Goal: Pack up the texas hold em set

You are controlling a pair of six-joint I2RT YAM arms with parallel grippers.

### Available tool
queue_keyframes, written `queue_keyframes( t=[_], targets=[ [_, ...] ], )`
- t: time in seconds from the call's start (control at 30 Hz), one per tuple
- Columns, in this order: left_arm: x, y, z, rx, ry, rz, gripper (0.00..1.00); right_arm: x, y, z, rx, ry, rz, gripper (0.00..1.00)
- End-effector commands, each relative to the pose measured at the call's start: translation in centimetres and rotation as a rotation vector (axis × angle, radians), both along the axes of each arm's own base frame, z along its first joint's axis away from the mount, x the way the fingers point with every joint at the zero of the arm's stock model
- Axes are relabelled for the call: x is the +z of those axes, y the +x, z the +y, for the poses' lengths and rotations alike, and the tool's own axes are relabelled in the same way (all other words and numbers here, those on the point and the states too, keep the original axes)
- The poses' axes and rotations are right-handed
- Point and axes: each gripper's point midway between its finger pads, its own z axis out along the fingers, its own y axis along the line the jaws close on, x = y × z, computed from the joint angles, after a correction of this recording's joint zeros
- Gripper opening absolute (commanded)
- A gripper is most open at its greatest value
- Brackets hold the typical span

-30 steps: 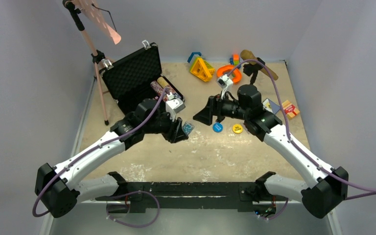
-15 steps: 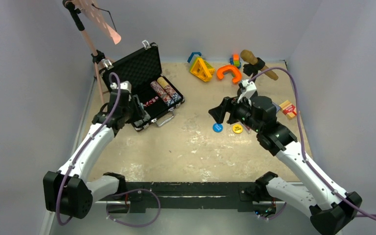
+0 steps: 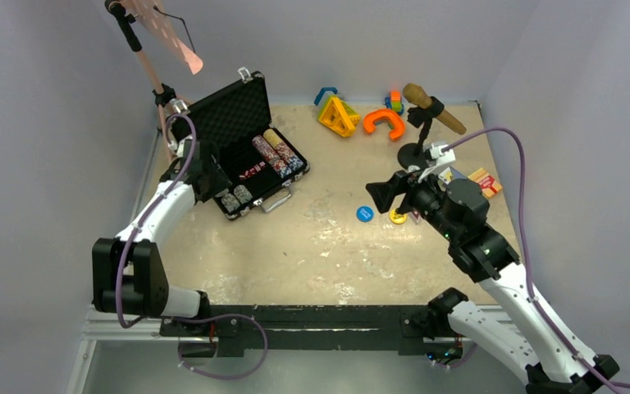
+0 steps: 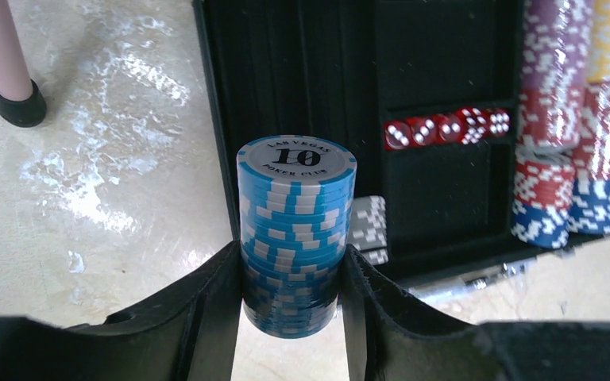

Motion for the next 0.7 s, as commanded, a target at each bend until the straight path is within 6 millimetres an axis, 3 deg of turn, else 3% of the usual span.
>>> queue_keyframes(
  t=[0.0,0.33,0.67],
  targets=[
    [3.1,4.5,1.3,0.095,-0.006,-0.144,0.00,0.8,-0.1,-1.7,-0.068,-0.014,-0.067,0.82],
    [0.4,6.7,2.1,0.072,0.036,-0.082,0.00,0.7,-0.1,-2.3,-0.093,-0.015,-0.085,0.82],
    [-1.7,7.3,2.5,0.059,0.030,-0.032,0.00,0.1,0.2,-1.9,-0.081,-0.017,-0.064,0.82]
  ],
)
